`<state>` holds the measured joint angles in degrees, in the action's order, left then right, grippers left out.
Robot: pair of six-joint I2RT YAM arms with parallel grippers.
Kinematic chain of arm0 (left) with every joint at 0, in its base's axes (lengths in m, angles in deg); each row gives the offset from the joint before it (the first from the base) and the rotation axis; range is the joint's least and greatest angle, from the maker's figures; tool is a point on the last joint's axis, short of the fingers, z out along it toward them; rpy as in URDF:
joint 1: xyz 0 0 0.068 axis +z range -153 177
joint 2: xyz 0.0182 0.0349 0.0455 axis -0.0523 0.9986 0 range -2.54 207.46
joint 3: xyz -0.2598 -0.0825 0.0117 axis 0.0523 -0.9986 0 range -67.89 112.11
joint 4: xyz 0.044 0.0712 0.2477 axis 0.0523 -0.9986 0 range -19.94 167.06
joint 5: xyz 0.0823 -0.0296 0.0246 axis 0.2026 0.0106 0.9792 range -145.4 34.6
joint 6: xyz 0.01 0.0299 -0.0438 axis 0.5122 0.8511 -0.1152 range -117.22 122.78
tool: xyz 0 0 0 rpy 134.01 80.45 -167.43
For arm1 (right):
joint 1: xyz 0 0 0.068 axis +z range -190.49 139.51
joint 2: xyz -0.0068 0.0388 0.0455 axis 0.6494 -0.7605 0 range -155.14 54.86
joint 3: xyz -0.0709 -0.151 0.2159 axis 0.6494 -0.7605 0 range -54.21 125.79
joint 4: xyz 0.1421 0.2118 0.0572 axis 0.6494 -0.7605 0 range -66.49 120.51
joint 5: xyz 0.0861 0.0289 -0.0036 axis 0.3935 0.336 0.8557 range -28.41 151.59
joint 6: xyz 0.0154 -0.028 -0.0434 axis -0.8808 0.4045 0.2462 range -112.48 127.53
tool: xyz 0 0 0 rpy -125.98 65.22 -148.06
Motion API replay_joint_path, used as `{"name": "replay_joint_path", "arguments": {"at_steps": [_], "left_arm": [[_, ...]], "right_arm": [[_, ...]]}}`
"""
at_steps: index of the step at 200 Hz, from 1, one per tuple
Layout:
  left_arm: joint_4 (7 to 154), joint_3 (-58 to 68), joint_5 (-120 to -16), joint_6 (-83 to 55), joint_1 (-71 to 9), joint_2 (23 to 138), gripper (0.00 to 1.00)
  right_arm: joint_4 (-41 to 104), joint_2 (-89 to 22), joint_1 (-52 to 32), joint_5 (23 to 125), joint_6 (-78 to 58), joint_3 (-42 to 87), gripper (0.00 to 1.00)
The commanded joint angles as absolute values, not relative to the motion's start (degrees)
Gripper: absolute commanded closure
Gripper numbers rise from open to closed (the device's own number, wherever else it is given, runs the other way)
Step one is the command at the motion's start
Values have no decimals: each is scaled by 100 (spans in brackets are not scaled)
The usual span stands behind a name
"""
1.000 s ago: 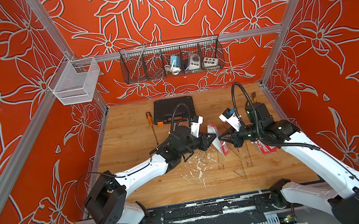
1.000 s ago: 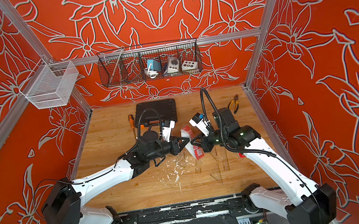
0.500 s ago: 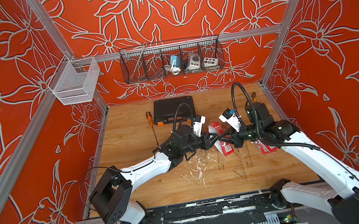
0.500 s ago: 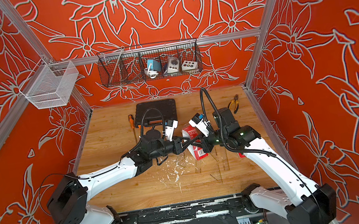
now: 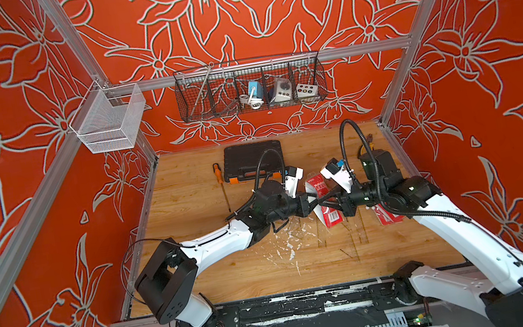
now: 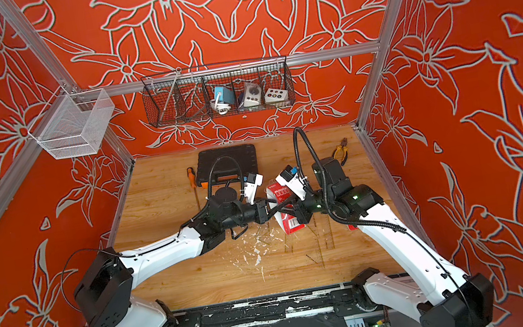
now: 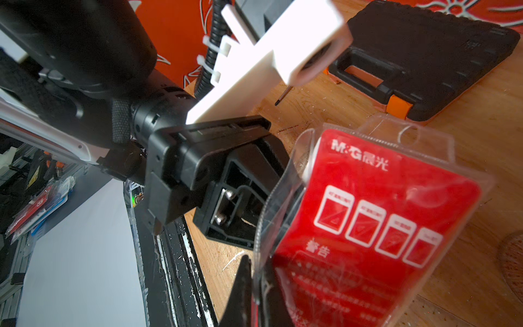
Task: Open the ruler set and take out the ruler
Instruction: Take out the ruler from the ruler set bag.
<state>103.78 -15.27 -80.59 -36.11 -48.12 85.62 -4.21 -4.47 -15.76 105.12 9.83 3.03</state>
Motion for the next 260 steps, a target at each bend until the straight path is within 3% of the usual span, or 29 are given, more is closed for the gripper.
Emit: {"name": "replay_joint_path", "arguments": {"at_steps": [1, 205, 260], "left_arm": [[10467, -1518, -8045, -3571, -4844, 8582, 98], [9870, -1512, -7081, -3285, -4827, 7870, 100], [9802, -1307, -7102, -3379, -4817, 8126, 100]], "right_arm": [[-315, -272, -1617, 10617, 1174, 251, 100], [-113, -435, -1756, 9712, 973, 118, 100], [346, -467, -1755, 10253, 665, -85, 100]]}}
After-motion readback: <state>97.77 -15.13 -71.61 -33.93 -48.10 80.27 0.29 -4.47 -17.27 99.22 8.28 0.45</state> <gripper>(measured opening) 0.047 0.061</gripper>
